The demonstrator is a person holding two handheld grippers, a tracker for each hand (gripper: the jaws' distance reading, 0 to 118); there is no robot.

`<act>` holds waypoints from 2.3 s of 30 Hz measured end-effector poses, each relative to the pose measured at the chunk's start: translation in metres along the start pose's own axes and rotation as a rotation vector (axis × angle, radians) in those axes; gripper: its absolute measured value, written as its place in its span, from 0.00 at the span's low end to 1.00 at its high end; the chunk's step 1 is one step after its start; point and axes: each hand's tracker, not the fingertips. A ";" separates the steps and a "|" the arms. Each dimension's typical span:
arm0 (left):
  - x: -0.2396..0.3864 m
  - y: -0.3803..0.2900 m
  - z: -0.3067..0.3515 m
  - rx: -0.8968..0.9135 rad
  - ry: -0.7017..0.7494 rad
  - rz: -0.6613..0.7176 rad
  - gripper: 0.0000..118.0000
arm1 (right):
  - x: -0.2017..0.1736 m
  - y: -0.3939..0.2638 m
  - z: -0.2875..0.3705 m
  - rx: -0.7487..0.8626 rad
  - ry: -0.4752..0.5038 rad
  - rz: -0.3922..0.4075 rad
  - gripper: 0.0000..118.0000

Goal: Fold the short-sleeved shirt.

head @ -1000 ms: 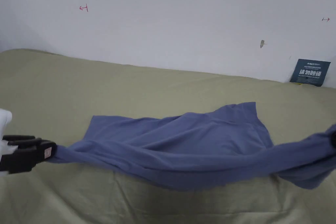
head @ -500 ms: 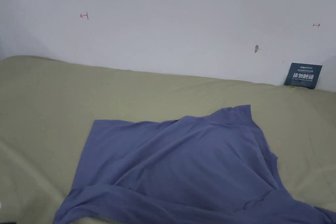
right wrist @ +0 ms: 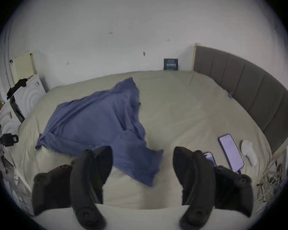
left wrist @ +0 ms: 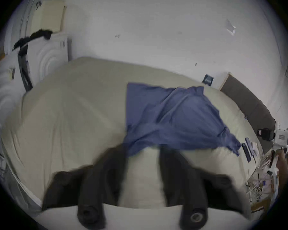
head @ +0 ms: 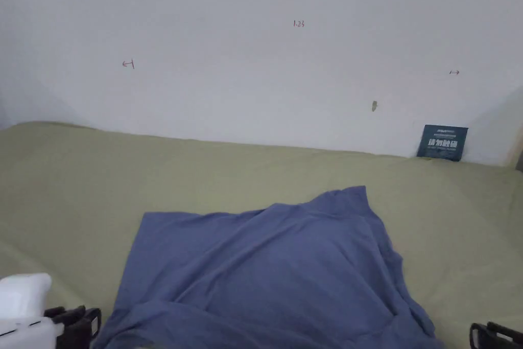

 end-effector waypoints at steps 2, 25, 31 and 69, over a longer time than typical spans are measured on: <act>0.038 0.002 0.000 0.033 0.054 -0.032 0.00 | -0.022 -0.010 -0.001 0.036 -0.012 -0.003 0.28; 0.003 -0.018 -0.116 -0.207 0.226 -0.030 0.85 | -0.062 -0.075 -0.027 -0.045 0.110 0.010 0.01; -0.009 -0.003 -0.191 -0.298 0.201 -0.134 0.89 | -0.016 -0.072 -0.033 -0.082 0.061 -0.064 0.01; 0.005 -0.016 -0.112 -0.119 -0.028 -0.177 0.09 | 0.025 -0.015 -0.071 0.136 0.116 0.083 0.02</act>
